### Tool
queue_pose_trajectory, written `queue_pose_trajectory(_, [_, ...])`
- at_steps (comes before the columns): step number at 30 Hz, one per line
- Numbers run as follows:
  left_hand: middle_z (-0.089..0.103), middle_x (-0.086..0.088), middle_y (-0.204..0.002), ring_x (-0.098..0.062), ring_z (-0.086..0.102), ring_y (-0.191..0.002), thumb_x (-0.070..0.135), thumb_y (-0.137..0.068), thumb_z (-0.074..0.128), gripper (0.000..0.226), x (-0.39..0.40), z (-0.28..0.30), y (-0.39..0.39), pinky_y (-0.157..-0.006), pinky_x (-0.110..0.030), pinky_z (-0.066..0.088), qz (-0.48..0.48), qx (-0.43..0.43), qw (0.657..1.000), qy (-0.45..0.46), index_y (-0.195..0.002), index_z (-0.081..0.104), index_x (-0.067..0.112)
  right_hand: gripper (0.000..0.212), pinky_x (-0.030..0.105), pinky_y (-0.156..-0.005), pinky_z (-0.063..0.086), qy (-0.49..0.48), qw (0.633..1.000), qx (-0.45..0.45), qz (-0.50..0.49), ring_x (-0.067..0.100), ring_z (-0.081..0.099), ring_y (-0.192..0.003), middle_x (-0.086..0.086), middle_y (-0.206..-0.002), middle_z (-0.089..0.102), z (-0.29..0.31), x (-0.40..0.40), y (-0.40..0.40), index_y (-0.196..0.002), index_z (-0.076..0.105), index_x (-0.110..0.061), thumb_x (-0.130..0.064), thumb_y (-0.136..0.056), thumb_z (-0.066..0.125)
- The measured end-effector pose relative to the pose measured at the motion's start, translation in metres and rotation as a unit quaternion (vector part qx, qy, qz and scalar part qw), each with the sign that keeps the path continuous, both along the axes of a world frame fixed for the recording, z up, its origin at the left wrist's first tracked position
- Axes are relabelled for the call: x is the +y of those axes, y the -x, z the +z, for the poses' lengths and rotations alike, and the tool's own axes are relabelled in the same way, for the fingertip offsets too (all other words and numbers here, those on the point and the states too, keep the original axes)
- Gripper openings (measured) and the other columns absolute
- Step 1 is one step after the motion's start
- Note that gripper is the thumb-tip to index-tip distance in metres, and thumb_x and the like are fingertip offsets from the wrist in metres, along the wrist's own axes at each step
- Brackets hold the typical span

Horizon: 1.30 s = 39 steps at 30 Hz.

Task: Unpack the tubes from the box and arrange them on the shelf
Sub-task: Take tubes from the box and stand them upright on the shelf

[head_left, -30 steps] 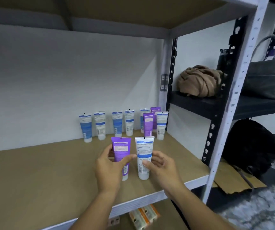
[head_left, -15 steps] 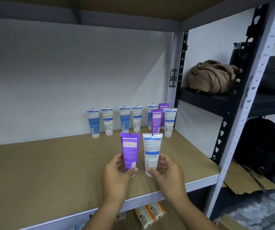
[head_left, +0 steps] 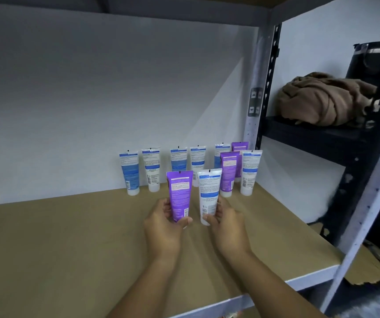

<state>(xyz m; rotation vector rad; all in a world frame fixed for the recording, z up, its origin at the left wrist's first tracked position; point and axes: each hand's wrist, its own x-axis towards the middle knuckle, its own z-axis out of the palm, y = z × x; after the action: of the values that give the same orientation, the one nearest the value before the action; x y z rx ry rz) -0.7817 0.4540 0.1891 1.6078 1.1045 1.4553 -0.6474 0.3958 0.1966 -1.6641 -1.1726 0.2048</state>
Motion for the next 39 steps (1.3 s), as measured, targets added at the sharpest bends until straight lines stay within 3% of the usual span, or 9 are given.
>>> queue_pose_trajectory(3, [0.073,0.010,-0.090,-0.006,0.070,-0.079,0.004,-0.058,0.092,0.056,0.024,-0.001,-0.010,-0.076,-0.031,0.058,0.001,0.000,1.000,-0.011,-0.097,0.063,0.030,0.045,0.030,-0.087,0.054,0.009,1.000,-0.015,-0.004,0.011,0.067,-0.099,-0.003,-0.112,0.071,0.000,0.027,-0.008,-0.127,0.055,-0.019,-0.011,-0.085,0.068])
queue_pose_trajectory(7, [0.072,0.012,-0.089,-0.002,0.069,-0.079,0.006,-0.060,0.091,0.053,0.050,-0.001,-0.022,-0.073,-0.026,0.057,0.008,0.013,0.999,-0.029,-0.098,0.062,0.030,0.024,0.003,-0.063,0.042,0.019,1.000,-0.013,-0.014,-0.003,0.062,-0.085,-0.010,-0.095,0.065,-0.002,0.059,-0.022,-0.116,0.056,-0.017,-0.009,-0.093,0.059])
queue_pose_trajectory(11, [0.072,0.007,-0.092,-0.008,0.070,-0.082,0.009,-0.061,0.092,0.053,0.074,-0.004,-0.034,-0.078,-0.034,0.059,0.012,0.009,1.000,-0.021,-0.100,0.060,0.027,0.034,0.025,-0.069,0.043,0.015,0.999,-0.048,-0.012,0.021,0.064,-0.086,0.007,-0.098,0.067,-0.005,0.083,-0.028,-0.125,0.051,-0.013,-0.017,-0.092,0.060])
queue_pose_trajectory(14, [0.072,0.001,-0.096,-0.014,0.070,-0.087,0.012,-0.063,0.092,0.052,0.086,-0.006,-0.041,-0.081,-0.040,0.060,0.015,0.008,1.000,-0.015,-0.102,0.060,0.023,0.031,0.028,-0.068,0.044,0.018,0.998,-0.052,-0.018,0.027,0.065,-0.087,0.010,-0.096,0.066,-0.005,0.095,-0.033,-0.122,0.052,-0.011,-0.018,-0.093,0.060])
queue_pose_trajectory(19, [0.072,0.001,-0.099,-0.014,0.070,-0.089,0.013,-0.065,0.090,0.051,0.095,-0.006,-0.048,-0.083,-0.041,0.059,0.014,0.008,1.000,-0.013,-0.103,0.059,0.024,0.032,-0.003,-0.059,0.034,0.037,0.998,-0.045,-0.014,0.001,0.051,-0.095,-0.001,-0.113,0.061,-0.003,0.106,-0.037,-0.127,0.052,-0.012,-0.013,-0.096,0.059])
queue_pose_trajectory(26, [0.074,0.008,-0.095,-0.014,0.071,-0.087,0.022,-0.061,0.089,0.051,0.076,-0.013,-0.042,-0.081,-0.039,0.059,0.011,0.026,0.999,0.018,-0.101,0.059,0.034,0.034,0.030,-0.072,0.046,0.038,0.997,-0.064,-0.022,0.029,0.064,-0.091,0.012,-0.099,0.066,-0.001,0.078,-0.033,-0.122,0.054,-0.008,-0.023,-0.092,0.062])
queue_pose_trajectory(34, [0.073,0.001,-0.081,-0.017,0.070,-0.077,0.010,-0.079,0.071,0.015,-0.007,-0.008,-0.038,-0.082,-0.032,0.056,-0.029,0.125,0.991,0.038,-0.094,0.069,0.014,0.037,0.027,-0.093,0.053,0.038,0.997,-0.070,-0.004,0.012,0.068,-0.099,0.004,-0.109,0.073,0.000,-0.032,-0.044,-0.119,0.066,-0.010,-0.020,-0.084,0.074])
queue_pose_trajectory(37, [0.072,0.005,-0.076,-0.014,0.069,-0.072,0.012,-0.077,0.064,0.008,-0.054,-0.003,-0.046,-0.076,-0.027,0.055,-0.076,0.173,0.982,-0.005,-0.082,0.070,0.015,0.032,0.031,-0.092,0.054,0.059,0.996,-0.068,-0.011,0.011,0.069,-0.092,0.002,-0.100,0.074,-0.001,-0.090,-0.055,-0.115,0.068,-0.012,-0.021,-0.085,0.074])
queue_pose_trajectory(39, [0.072,0.004,-0.074,-0.013,0.069,-0.070,0.016,-0.075,0.066,0.008,-0.085,0.000,-0.058,-0.076,-0.029,0.057,-0.140,0.165,0.976,-0.001,-0.082,0.070,0.015,0.028,0.023,-0.089,0.054,0.073,0.994,-0.080,-0.026,0.007,0.068,-0.087,-0.003,-0.096,0.073,0.000,-0.133,-0.065,-0.113,0.070,-0.014,-0.022,-0.086,0.073])
